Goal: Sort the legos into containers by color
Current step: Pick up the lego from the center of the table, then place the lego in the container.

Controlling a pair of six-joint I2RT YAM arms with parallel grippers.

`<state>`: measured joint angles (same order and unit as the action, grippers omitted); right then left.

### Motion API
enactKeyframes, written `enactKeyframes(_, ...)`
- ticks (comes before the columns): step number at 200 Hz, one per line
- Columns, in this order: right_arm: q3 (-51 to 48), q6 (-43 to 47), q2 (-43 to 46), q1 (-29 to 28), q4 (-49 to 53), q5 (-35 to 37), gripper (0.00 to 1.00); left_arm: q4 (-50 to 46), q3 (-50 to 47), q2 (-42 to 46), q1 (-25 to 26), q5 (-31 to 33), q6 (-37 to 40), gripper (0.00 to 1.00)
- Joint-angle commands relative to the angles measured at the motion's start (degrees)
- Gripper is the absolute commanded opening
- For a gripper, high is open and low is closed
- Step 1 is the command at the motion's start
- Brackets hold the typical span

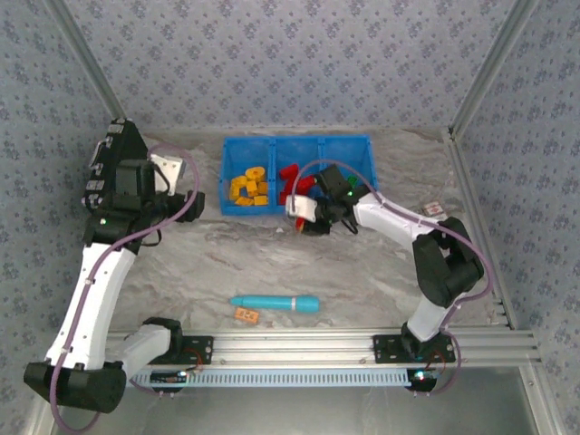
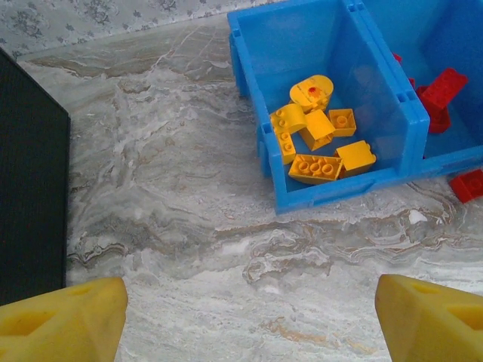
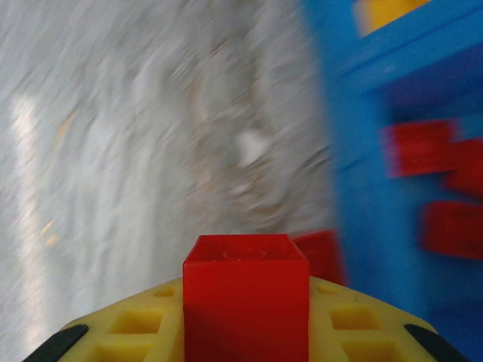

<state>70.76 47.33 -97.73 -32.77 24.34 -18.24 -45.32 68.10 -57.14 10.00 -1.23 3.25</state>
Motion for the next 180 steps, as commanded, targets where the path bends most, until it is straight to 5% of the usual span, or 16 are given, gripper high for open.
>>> enactKeyframes(1, 7.21, -5.52, -1.66, 1.25, -2.69, 1.16, 0.25, 3.28, -2.28, 3.43, -0.41, -0.20, 1.28, 0.85)
enactKeyframes(44, 20.05, -7.75, -13.27, 0.85, -2.89, 11.78, 0.25, 3.78, -3.99, 4.75, 0.62, -4.13, 0.23, 0.85)
enactKeyframes(96, 27.21, -12.06, -22.50, 1.93, -4.03, 12.57, 0.28, 1.76, -2.26, -1.89, 1.73, -11.25, -6.17, 0.80)
enactKeyframes(180, 25.89, -12.38, -18.41, 3.74, -5.76, 6.50, 0.57, 16.34, -2.94, -23.80, 27.36, -5.03, -24.93, 0.80)
